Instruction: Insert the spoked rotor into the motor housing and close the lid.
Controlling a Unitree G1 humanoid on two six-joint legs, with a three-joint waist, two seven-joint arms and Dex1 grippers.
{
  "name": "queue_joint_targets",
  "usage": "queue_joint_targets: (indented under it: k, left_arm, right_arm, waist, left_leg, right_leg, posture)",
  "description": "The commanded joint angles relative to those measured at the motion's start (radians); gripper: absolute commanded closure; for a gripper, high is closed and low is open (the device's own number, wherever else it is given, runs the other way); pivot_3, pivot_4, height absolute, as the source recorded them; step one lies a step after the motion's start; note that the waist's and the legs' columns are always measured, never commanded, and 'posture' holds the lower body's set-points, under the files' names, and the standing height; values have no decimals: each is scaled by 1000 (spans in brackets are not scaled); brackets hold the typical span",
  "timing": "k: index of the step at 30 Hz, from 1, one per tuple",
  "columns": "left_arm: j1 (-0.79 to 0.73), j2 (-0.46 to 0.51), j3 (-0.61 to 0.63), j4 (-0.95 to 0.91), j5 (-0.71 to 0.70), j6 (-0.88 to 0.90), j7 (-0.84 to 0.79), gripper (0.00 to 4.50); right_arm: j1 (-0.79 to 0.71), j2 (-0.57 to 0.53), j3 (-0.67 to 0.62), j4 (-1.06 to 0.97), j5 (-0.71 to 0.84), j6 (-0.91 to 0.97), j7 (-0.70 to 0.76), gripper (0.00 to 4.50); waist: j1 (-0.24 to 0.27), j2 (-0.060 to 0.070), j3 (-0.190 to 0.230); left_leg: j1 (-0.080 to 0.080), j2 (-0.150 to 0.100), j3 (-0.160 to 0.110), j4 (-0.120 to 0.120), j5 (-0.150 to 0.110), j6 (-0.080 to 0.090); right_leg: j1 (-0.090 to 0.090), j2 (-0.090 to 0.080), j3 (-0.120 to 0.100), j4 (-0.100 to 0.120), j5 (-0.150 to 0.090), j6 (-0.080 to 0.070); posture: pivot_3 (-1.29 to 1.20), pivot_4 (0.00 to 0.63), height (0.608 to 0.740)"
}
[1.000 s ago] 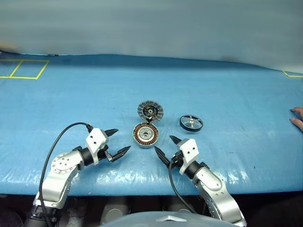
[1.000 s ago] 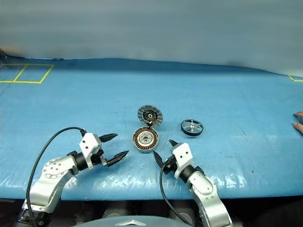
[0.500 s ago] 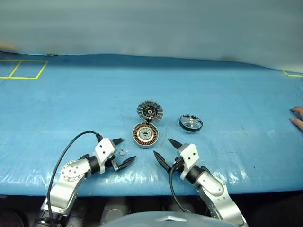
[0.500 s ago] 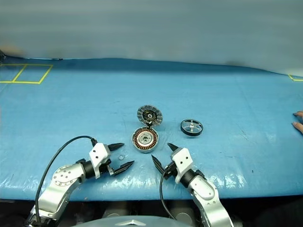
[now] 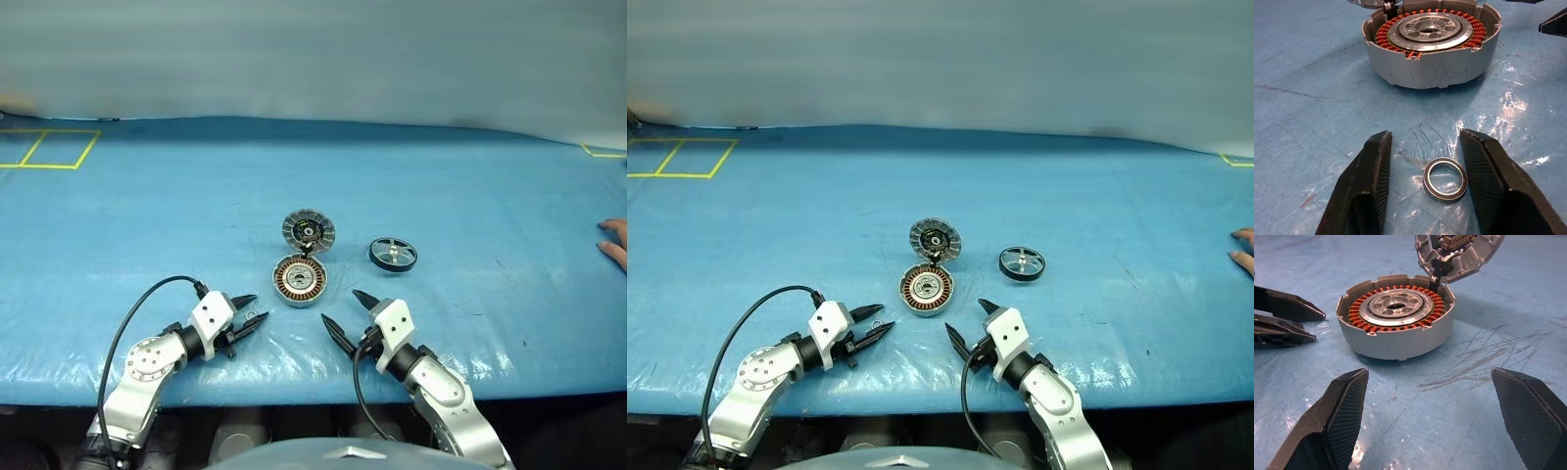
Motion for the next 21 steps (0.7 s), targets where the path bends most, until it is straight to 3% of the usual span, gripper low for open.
queue_joint_targets:
  k: [1,6,12,16,21]
  left_arm:
    - [54,32,9,76,40,43,19,3767]
    - [82,67,71,-80,-95,122,-33,3828]
    - [-27,93,125,-322,-274,289,-71,3828]
    - [-141,101,99,-409,-307,376,-74,3828]
    - [-261,76,2,-362,-234,412,-67,3828]
  right_arm:
    - [-8,4,-11,-7,7,-25,-1,272]
    - [-13,3,-11,-2,9,-27,5,272]
    - [-25,-3,-4,-8,10,-24,16,272]
    - [-28,-2,-3,-6,8,-29,18,272]
    - [-20,1,0,-5,2,-50,15,272]
  waist:
    - [-1,1,0]
    - [-7,0,0]
    - [9,-3,7]
    - [14,-3,8]
    - [10,-4,9]
  left_leg:
    - [1,1,0,0,0,0]
    - [3,2,1,-4,-1,-2]
    - [-1,2,1,-7,-1,-3]
    - [-5,0,1,-7,-1,-3]
    - [-6,-3,1,-7,-1,-2]
  right_leg:
    - [0,0,0,0,0,0]
    - [0,0,0,0,-2,-4]
    - [-4,1,-3,-1,-3,-6]
    - [-2,4,-4,-2,-1,-9]
    - [-2,9,1,-2,-1,-5]
  posture:
    - [0,150,740]
    - [0,150,740]
    - [0,150,740]
    - [0,150,740]
    - [0,150,740]
